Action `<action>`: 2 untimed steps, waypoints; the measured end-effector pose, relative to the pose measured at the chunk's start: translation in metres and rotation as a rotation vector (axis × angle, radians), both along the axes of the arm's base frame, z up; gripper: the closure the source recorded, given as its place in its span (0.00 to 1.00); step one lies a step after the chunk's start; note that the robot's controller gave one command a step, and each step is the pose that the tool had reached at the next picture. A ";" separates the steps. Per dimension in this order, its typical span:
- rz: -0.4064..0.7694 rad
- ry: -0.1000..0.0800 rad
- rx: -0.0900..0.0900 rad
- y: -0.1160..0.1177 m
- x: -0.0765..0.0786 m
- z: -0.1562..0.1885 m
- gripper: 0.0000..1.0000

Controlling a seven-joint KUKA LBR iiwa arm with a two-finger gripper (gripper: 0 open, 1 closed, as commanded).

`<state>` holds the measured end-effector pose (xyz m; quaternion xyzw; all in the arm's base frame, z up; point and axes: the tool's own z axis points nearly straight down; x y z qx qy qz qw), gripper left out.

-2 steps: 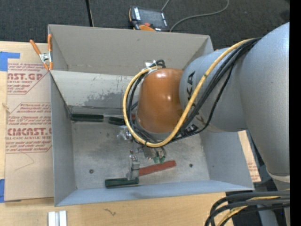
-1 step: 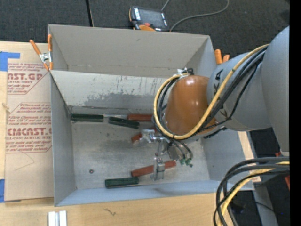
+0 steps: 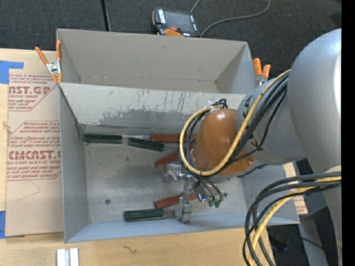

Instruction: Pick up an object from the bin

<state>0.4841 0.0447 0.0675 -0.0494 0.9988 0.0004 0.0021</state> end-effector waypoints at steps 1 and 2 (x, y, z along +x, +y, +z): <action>0.003 0.004 -0.001 0.001 -0.001 0.002 1.00; 0.019 -0.004 0.000 0.005 0.008 0.144 1.00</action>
Offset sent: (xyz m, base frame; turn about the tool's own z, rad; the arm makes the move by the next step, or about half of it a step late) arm 0.0000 0.0000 0.0000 0.0000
